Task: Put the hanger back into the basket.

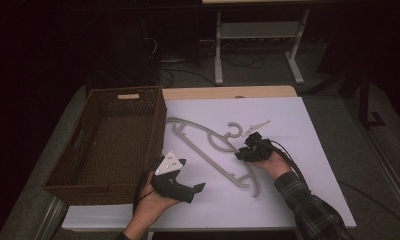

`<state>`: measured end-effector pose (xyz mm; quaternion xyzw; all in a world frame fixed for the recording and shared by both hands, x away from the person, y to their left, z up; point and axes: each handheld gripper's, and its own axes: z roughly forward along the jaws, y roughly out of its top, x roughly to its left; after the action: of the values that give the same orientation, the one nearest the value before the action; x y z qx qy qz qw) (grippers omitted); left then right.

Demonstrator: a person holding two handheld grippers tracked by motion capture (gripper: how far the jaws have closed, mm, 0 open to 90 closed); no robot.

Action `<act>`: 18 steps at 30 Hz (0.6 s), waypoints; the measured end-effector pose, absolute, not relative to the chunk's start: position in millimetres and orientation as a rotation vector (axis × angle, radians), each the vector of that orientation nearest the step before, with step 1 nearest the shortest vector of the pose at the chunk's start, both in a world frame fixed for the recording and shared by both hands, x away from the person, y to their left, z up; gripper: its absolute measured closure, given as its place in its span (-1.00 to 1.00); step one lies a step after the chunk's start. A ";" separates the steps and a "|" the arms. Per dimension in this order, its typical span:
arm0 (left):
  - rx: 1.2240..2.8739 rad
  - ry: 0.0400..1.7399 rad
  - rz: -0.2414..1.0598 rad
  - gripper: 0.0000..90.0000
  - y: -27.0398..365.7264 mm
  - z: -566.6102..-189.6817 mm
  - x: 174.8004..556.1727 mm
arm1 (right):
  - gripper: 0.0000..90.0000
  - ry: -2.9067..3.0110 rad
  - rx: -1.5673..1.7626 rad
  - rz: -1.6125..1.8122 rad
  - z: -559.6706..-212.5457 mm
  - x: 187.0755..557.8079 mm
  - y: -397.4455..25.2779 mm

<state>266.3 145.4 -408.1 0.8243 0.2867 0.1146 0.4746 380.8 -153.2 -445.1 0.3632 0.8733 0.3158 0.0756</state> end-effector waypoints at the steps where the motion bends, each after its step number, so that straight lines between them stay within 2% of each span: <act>1: 2.016 0.701 0.281 -0.98 145.2 -408.1 266.2 | 0.59 2.616 1.086 0.944 -445.2 380.4 -152.6; 18: 2.014 0.701 0.278 -0.98 144.7 -407.6 266.0 | 0.77 2.543 1.135 0.884 -443.8 382.7 -161.4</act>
<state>266.0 144.7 -407.6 0.8240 0.2868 0.1136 0.4753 382.7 -161.4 -443.8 0.3861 0.8652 0.3007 0.1097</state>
